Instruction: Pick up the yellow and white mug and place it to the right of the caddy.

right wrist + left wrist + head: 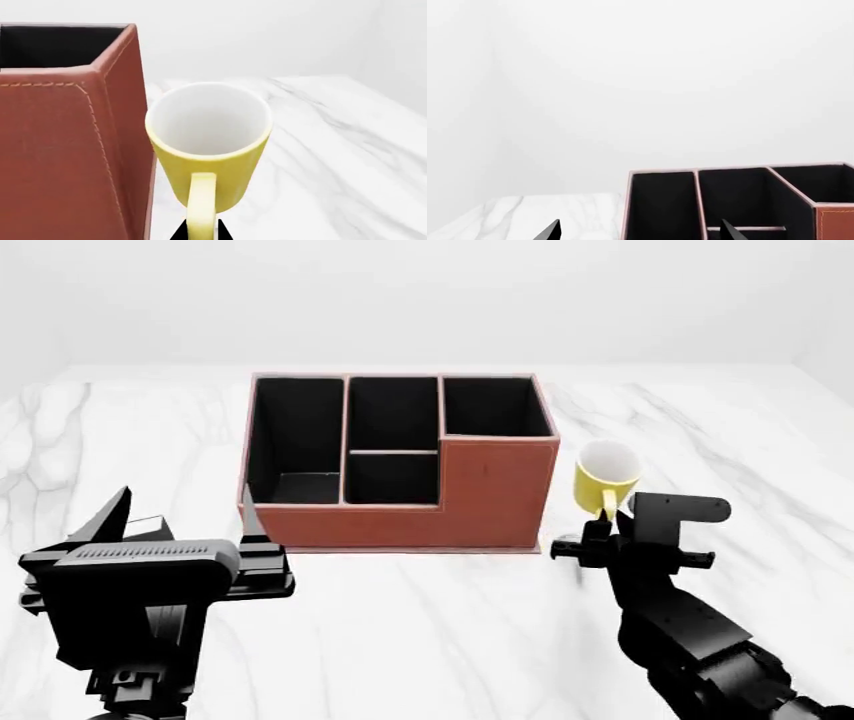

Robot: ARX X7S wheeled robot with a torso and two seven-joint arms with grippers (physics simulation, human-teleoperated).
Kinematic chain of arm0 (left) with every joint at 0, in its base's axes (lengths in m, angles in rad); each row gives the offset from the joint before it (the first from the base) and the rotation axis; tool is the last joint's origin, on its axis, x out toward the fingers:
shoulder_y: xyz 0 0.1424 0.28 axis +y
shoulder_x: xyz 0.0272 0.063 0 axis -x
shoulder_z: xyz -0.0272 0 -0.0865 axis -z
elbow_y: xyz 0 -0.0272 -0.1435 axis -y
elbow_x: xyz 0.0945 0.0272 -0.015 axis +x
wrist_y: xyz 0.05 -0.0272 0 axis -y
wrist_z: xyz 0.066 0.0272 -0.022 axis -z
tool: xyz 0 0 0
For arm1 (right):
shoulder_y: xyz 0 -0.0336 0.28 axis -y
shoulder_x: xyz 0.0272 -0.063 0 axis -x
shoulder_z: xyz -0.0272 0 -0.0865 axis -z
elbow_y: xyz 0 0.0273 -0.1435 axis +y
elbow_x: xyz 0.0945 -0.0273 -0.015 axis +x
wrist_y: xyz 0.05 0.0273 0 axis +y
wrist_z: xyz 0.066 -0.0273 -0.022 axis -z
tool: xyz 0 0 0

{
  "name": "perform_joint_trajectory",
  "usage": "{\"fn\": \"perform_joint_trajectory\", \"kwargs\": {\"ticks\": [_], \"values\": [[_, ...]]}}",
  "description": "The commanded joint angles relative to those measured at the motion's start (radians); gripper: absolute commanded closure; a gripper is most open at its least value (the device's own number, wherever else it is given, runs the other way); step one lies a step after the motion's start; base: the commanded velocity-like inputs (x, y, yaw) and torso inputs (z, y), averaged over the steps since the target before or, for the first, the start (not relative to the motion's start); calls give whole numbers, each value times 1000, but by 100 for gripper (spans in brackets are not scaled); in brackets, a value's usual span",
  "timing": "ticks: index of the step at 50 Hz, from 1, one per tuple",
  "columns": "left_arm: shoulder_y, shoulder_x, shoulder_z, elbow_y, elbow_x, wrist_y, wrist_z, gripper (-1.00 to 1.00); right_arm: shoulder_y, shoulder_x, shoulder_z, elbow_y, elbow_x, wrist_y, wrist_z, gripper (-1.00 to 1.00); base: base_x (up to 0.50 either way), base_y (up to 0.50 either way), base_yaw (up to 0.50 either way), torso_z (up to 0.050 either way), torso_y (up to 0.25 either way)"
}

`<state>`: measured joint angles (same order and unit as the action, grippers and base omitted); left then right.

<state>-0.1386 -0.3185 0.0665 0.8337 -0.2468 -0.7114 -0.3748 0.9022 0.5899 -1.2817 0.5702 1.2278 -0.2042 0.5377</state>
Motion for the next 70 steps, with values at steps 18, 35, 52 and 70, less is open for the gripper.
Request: {"fn": "perform_joint_trajectory", "kwargs": {"ticks": [18,35,52,70], "values": [[1,-9,4,-3,-9,6,-8,-100,62,-273,46,568,-9,-6,-272,100,0,0,0,0,1],[-2,-13,6,4,-16,1,-16,-100,63,-352,81,737,-26,7,-359,100,0,0,0,0,1],[-7,-17,10,5,-22,1,-22,-100,45,-356,192,738,-124,70,-372,100,0,0,0,0,1],[0,-23,9,4,-28,9,-28,-100,22,-371,456,738,-375,158,-400,100,0,0,0,0,1]]}}
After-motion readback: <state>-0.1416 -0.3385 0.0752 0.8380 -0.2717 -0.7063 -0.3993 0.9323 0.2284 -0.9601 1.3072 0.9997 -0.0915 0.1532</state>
